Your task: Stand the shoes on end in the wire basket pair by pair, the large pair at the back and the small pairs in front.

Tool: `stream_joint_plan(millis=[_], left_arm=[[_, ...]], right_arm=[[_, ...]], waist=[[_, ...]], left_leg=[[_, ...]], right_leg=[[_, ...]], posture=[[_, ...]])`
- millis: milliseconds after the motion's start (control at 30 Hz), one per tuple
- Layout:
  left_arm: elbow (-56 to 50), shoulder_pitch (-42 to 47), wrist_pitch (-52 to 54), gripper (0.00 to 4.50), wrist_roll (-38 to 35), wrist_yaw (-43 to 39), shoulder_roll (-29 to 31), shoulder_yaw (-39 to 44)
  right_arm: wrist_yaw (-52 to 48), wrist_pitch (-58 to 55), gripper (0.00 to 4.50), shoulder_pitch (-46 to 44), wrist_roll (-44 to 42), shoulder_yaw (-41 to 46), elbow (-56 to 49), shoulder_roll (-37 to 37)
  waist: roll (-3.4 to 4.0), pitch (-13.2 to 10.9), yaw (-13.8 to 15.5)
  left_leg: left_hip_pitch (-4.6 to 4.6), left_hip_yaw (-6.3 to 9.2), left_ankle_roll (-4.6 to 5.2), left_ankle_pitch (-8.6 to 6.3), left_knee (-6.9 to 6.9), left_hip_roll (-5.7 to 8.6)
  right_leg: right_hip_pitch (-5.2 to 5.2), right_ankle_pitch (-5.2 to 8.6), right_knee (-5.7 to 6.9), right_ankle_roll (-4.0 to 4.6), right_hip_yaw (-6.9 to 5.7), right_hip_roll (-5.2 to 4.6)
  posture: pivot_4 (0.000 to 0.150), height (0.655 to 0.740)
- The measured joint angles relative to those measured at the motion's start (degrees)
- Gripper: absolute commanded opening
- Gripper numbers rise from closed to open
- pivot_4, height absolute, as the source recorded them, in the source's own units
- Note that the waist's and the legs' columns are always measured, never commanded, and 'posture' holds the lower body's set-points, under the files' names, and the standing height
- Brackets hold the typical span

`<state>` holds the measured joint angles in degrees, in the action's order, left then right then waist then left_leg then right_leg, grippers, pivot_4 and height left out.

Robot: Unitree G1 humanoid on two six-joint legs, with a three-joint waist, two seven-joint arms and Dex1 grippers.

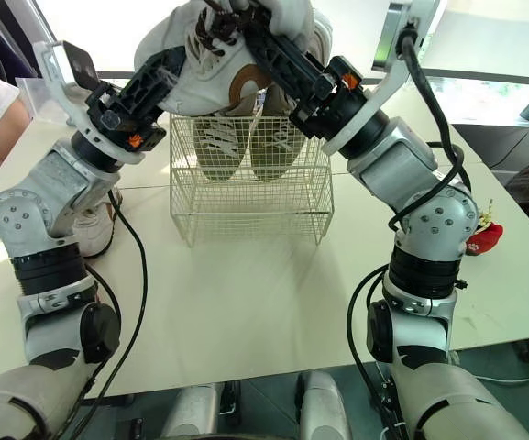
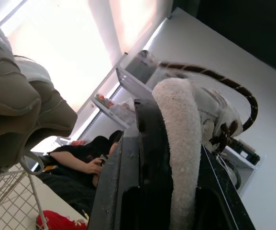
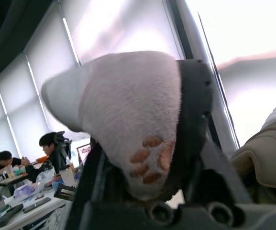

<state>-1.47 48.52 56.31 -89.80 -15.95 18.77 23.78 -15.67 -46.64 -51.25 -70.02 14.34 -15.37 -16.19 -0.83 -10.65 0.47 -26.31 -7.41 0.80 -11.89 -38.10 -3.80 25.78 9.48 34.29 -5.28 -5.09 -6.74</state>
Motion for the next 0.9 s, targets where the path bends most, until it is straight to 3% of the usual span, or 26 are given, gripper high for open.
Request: stream_joint_plan(millis=[100, 200, 267, 367, 400, 500, 600, 900], left_arm=[[-0.55, -0.90, -0.29, 0.29, -0.51, 0.21, 0.57, -0.40], [-0.68, -1.40, 0.32, 1.73, -0.84, 0.04, 2.27, -1.00], [-1.39, -2.73, 1.65, 2.68, 1.12, -2.57, 6.93, -2.30], [-4.00, -5.48, 3.17, 4.22, 8.55, -10.59, 15.20, -6.68], [-4.43, -6.54, 3.03, 4.49, 11.62, -14.03, 18.00, -8.23], [-4.31, -9.09, 1.50, 4.49, 19.48, -22.10, 24.48, -11.04], [-3.68, -10.10, -0.32, 4.49, 24.10, -27.44, 26.97, -11.50], [-5.45, -11.94, -2.27, 4.49, 28.51, -30.05, 26.75, -11.20]], right_arm=[[0.00, -0.14, 0.53, -0.01, 0.00, -0.09, 0.10, -0.18], [-0.06, -0.57, 0.53, -0.80, 0.01, -0.60, 0.92, -0.70], [-1.81, -1.60, 0.53, -1.84, 0.22, -1.32, 1.73, -3.53], [-8.96, -3.14, 0.53, -4.54, 2.96, -3.70, 4.97, -10.14], [-12.71, -3.05, 0.53, -5.86, 4.64, -4.73, 6.69, -12.97], [-24.00, -0.76, 0.53, -9.28, 11.73, -7.79, 13.35, -20.93], [-34.90, 4.89, 0.53, -12.72, 21.12, -12.23, 22.36, -25.74], [-55.05, 25.21, 0.53, -19.67, 43.24, -22.26, 46.73, -25.12]], waist=[[0.00, 0.00, -0.08], [0.01, -0.01, -0.15], [0.02, -0.01, -0.35], [0.05, -0.03, -0.38], [0.06, -0.03, -0.35], [0.06, -0.04, -0.25], [0.06, -0.04, -0.27], [0.10, -0.08, -1.41]], left_leg=[[0.00, 0.00, 0.00, 0.00, 0.01, 0.00], [0.00, 0.00, 0.00, 0.00, 0.01, 0.00], [-0.01, -0.02, -0.01, -0.01, 0.09, 0.00], [-0.04, -0.05, -0.03, -0.02, 0.13, 0.00], [-0.07, -0.06, -0.04, -0.02, 0.13, 0.00], [-0.18, -0.11, -0.20, -0.12, 0.15, -0.01], [-0.25, -0.18, -0.21, -0.13, 0.18, -0.03], [-0.30, -0.26, -0.07, -0.02, 0.29, -0.03]], right_leg=[[0.01, 0.01, 0.00, 0.01, 0.00, 0.00], [0.02, 0.02, -0.01, 0.04, 0.00, 0.00], [0.05, 0.09, -0.04, 0.15, 0.00, 0.00], [0.11, 0.11, -0.08, 0.18, 0.00, 0.00], [0.16, 0.11, -0.09, 0.19, 0.00, 0.00], [0.36, 0.10, -0.12, 0.21, 0.00, -0.02], [0.52, 0.09, -0.15, 0.23, 0.01, -0.04], [0.61, 0.01, -0.14, 0.09, 0.02, -0.04]], posture=[[0.150, 0.7400], [0.150, 0.7400], [0.150, 0.7400], [0.150, 0.7400], [0.150, 0.7400], [0.150, 0.7400], [0.150, 0.7400], [0.150, 0.7400]])
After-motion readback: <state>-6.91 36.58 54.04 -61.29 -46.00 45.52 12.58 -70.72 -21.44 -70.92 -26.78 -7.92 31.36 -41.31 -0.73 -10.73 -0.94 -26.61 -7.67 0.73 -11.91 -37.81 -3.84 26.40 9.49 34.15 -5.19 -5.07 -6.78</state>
